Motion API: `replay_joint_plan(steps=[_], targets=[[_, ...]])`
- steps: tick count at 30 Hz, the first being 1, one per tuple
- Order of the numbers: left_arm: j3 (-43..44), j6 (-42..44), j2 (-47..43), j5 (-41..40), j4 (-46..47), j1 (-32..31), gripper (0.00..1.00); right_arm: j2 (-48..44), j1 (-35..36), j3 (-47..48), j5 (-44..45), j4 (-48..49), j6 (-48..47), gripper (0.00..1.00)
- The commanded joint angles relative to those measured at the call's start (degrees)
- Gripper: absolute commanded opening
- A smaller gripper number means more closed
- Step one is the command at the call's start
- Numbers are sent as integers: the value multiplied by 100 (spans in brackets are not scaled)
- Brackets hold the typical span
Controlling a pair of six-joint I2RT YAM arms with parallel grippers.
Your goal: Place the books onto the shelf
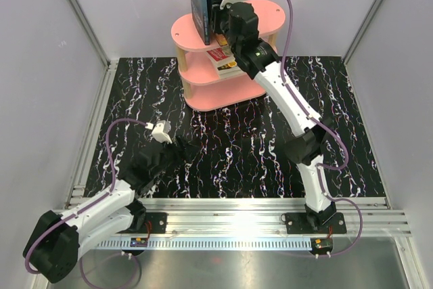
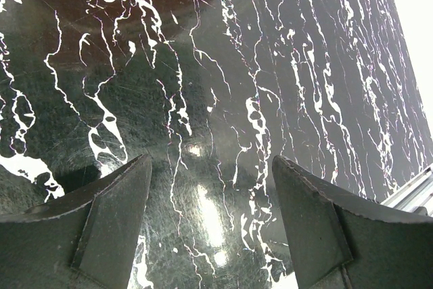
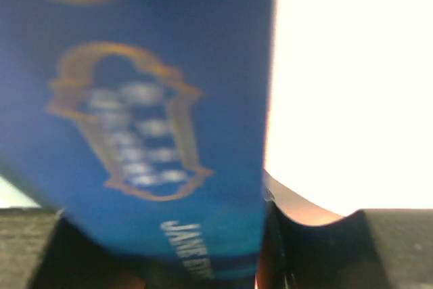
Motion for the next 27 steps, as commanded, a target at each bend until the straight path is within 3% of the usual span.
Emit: replay_joint_plan(steps=[1, 19, 20, 23, 24, 26, 27], targets=[[-33, 31, 57, 19, 392, -12, 75, -383, 166, -254, 8, 238, -164, 46], [-7, 110, 189, -50, 436, -12, 74, -1525, 174, -2318, 711, 1002, -112, 48], [202, 154, 198, -260, 227, -3, 74, -1726, 157, -2486, 721, 1090, -59, 47], [844, 408, 399, -1279, -231, 67, 74, -1956, 78, -3041, 721, 1390, 284, 31], [1438, 583, 548, -1482, -250, 137, 74, -1931, 60, -2998, 668, 1364, 345, 30], [2143, 812, 1326, -1415, -189, 654, 73, -1791, 51, -2806, 650, 1127, 381, 29], [2921, 813, 1706, -744, -197, 969, 73, -1764, 51, -2674, 633, 1066, 381, 29]])
